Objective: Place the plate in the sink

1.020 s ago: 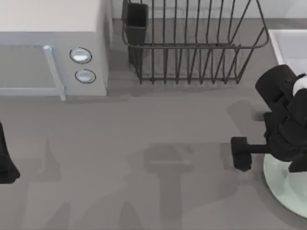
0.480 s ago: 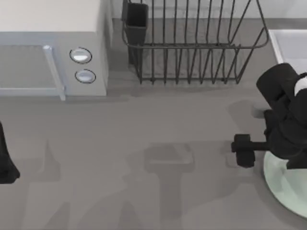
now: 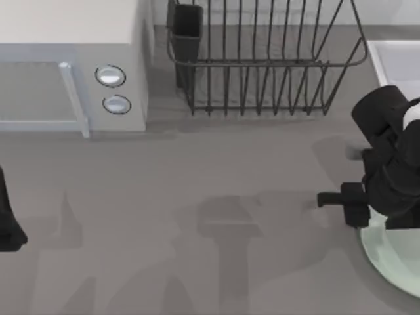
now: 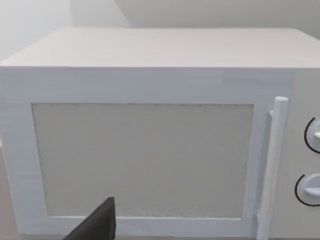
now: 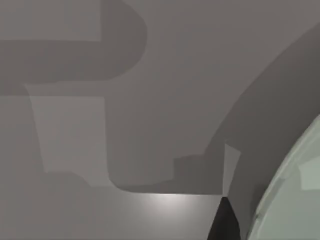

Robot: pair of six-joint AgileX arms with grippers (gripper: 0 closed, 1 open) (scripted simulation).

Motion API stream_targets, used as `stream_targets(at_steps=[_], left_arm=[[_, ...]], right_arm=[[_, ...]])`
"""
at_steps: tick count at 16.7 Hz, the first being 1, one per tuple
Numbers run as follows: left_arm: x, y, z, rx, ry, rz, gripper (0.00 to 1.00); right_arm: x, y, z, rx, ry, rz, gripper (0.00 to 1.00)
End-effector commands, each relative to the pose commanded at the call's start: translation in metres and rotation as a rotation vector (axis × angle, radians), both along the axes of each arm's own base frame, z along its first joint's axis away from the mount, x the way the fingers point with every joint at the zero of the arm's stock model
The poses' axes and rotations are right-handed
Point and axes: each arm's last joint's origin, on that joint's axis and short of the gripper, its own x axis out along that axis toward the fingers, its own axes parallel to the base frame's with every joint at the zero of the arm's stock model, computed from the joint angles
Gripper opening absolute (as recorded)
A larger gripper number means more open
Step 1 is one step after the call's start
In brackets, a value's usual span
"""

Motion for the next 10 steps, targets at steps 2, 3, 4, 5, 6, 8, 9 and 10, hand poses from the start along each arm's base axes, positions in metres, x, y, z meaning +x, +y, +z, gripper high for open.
stream_targets(at_steps=[2,3,4,5,6,8,9,10], left_arm=[[0.000,0.000,0.000,0.000,0.000,0.000,1.00],[0.000,0.000,0.000,0.000,0.000,0.000,1.00],[0.000,0.000,0.000,0.000,0.000,0.000,1.00],[0.000,0.000,0.000,0.000,0.000,0.000,1.00],[0.000,0.000,0.000,0.000,0.000,0.000,1.00],[0.000,0.000,0.000,0.000,0.000,0.000,1.00],[0.000,0.000,0.000,0.000,0.000,0.000,1.00],[0.000,0.000,0.000,0.000,0.000,0.000,1.00]], right_arm=[[0.000,0.000,0.000,0.000,0.000,0.000,0.00],[0.000,0.000,0.000,0.000,0.000,0.000,0.00],[0.000,0.000,0.000,0.000,0.000,0.000,0.00],[0.000,0.000,0.000,0.000,0.000,0.000,0.00],[0.000,0.000,0.000,0.000,0.000,0.000,0.00],[0.000,0.000,0.000,0.000,0.000,0.000,0.00],[0.000,0.000,0.000,0.000,0.000,0.000,0.00],[0.009,-0.001,0.026,0.034,-0.104,-0.010,0.00]])
